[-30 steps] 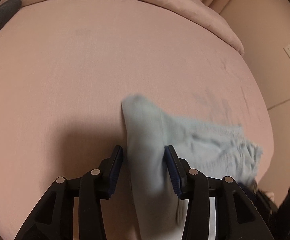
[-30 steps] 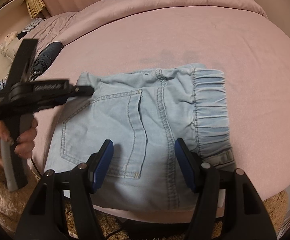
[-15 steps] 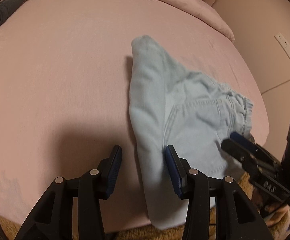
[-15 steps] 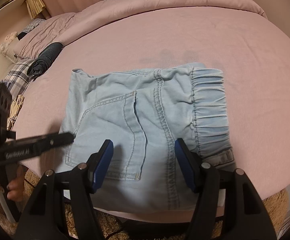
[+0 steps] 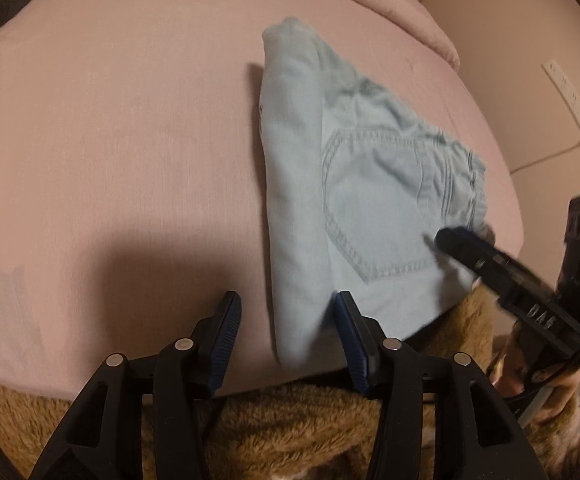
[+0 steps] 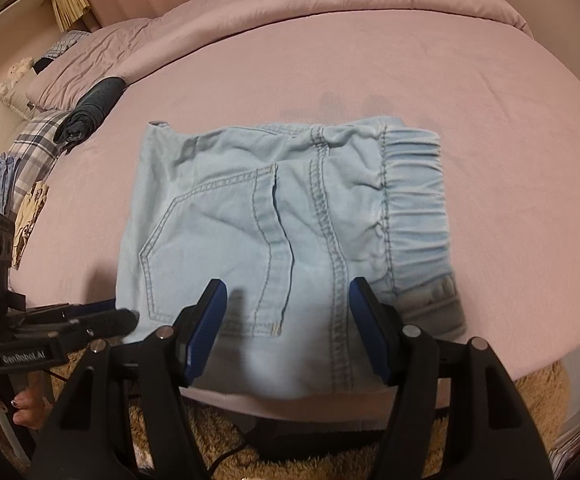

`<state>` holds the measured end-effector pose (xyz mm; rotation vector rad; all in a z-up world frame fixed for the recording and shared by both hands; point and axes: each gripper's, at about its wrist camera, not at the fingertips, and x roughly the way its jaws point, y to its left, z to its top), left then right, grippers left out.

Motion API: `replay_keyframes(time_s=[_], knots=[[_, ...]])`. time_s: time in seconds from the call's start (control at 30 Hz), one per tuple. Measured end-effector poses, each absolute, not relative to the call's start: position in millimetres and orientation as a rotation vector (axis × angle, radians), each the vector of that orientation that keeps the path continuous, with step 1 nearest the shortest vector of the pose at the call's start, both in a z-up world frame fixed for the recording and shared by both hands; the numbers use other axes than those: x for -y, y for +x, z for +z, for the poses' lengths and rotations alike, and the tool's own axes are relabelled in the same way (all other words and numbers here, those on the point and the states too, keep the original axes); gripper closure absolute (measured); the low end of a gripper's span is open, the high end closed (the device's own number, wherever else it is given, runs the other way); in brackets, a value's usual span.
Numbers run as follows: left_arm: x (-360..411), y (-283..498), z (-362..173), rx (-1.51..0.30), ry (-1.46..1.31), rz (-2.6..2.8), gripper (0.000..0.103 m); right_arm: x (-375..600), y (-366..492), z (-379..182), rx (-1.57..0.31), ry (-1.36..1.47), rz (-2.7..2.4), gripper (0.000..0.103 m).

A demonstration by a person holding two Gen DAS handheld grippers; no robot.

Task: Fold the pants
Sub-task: 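Grasp the cuff end with the right gripper and lift it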

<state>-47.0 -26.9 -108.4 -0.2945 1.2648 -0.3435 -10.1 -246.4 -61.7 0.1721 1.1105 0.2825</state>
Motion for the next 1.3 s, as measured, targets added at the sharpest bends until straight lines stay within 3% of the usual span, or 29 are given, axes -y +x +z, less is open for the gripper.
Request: replay_keyframes(time_s=[0.43,0.5,0.6,0.73,1.17,1.3], knots=[[42.4,-21.5,-81.3,-1.175,-0.182,-0.337,0.052,278.9,-28.5,-40.4,-1.125,0.315,0.262,0.039],[42.6,-12.9,-78.5,-1.158,-0.190,-0.345,0.039,283.2,-28.8,-39.8,-1.123,0.341,0.270,0.039],[47.3,-4.3,-78.8,-1.143,-0.202,-0.353,0.034,285.5,-31.7,-31.7,-1.104,0.338,0.274,0.039],[53.6,9.9,-87.0,-1.169,-0.244,-0.390,0.034,300.3,-32.3,-22.5,-1.038,0.253,0.155,0.025],[64.0,31.5,-110.4,-1.215,-0.276,-0.440,0.033,320.0,5.1,-90.9,-1.175,0.496,0.335,0.024],[61.2,34.4,-112.5,-1.213,-0.303,-0.457,0.032,315.6,14.6,-99.5,-1.150,0.526,0.413,0.019]])
